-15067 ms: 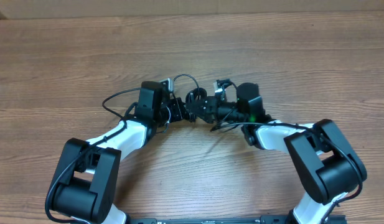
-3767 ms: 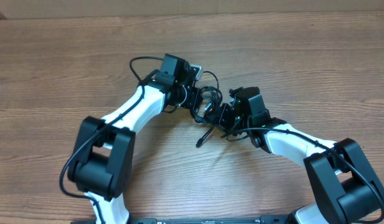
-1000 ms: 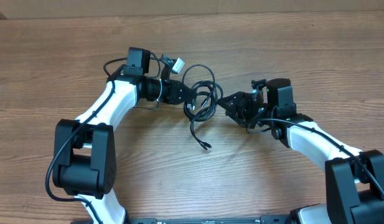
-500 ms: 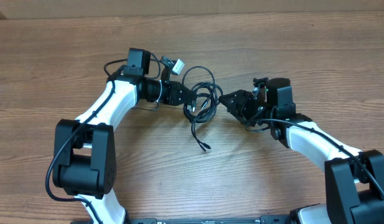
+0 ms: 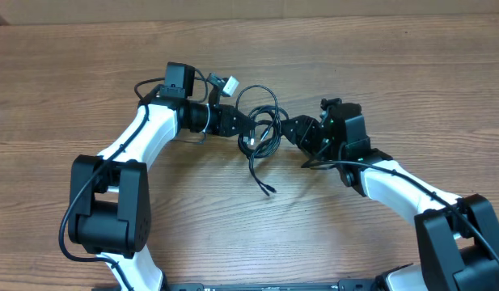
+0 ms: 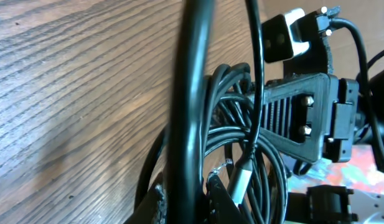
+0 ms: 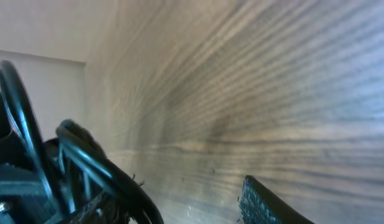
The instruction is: Untangle cables
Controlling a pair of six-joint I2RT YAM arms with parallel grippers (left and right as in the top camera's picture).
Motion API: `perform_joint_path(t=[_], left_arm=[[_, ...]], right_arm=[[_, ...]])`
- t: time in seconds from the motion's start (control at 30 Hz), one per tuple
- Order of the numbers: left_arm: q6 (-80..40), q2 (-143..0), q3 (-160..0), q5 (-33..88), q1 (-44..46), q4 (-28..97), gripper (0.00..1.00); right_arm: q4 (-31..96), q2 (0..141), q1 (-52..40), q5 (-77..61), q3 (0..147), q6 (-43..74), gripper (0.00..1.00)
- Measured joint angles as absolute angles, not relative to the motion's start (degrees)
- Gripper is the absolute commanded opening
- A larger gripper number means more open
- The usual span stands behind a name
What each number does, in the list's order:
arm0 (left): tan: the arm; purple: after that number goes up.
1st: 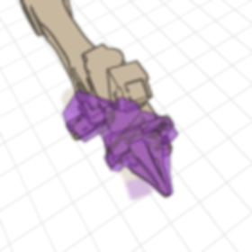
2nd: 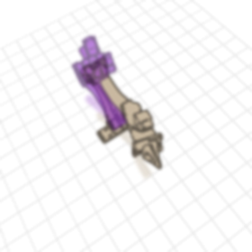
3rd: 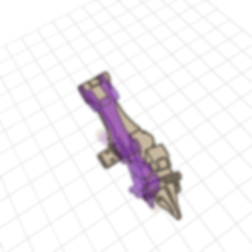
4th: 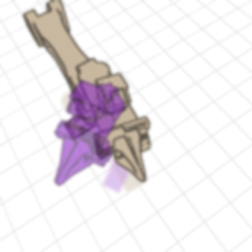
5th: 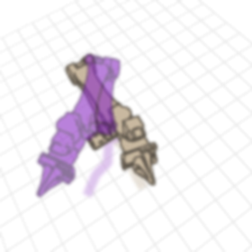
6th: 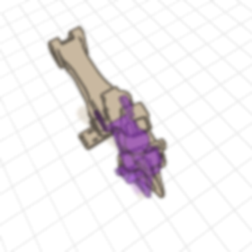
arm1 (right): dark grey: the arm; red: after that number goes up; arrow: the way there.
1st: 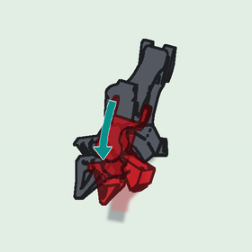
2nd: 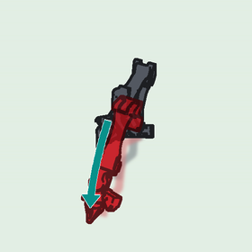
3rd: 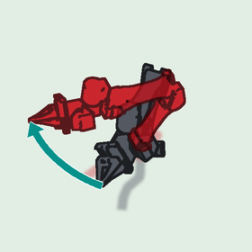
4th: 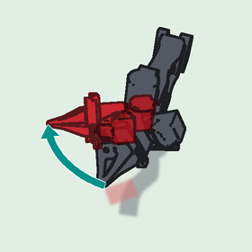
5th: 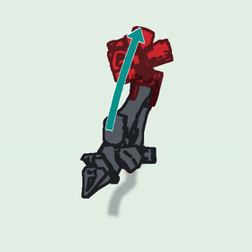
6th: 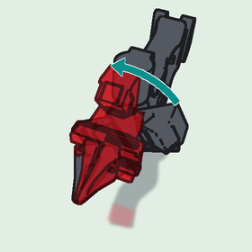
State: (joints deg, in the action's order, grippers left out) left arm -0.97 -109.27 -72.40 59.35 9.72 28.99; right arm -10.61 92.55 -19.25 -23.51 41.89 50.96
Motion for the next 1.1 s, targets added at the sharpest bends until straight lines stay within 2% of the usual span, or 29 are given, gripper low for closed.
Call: perform_joint_path(t=[0.2,0.3,0.37,0.47,0.57,0.77,1.1], left_arm=[[-1.4,-109.3,-72.4,64.1,9.5,27.6,0.04],[-1.4,-109.3,-72.4,65.3,9.5,27.5,0.04],[-1.4,-109.3,-72.4,66.1,9.5,27.4,0.04],[-1.4,-109.3,-72.4,66.9,9.6,27.4,0.04],[-1.4,-109.3,-72.4,67.1,9.9,27.4,0.04],[-1.4,-109.3,-72.3,67.1,10.3,27.4,0.04],[-1.5,-109.3,-72.2,67.1,6.8,29.0,0.04]], right_arm=[[-11.0,92.6,-20.4,-21.1,41.9,50.9,0.52],[-11.1,92.6,-20.4,-20.7,41.9,50.9,0.46],[-11.1,92.6,-20.4,-20.4,41.9,50.8,0.38],[-9.9,92.5,-20.7,-19.0,42.0,50.4,0.18],[-6.3,92.5,-21.1,-16.4,42.2,50.4,0.05],[0.0,92.1,-21.5,-10.9,42.9,50.3,0.04],[1.8,91.6,-21.5,-10.5,43.6,49.7,0.04]])
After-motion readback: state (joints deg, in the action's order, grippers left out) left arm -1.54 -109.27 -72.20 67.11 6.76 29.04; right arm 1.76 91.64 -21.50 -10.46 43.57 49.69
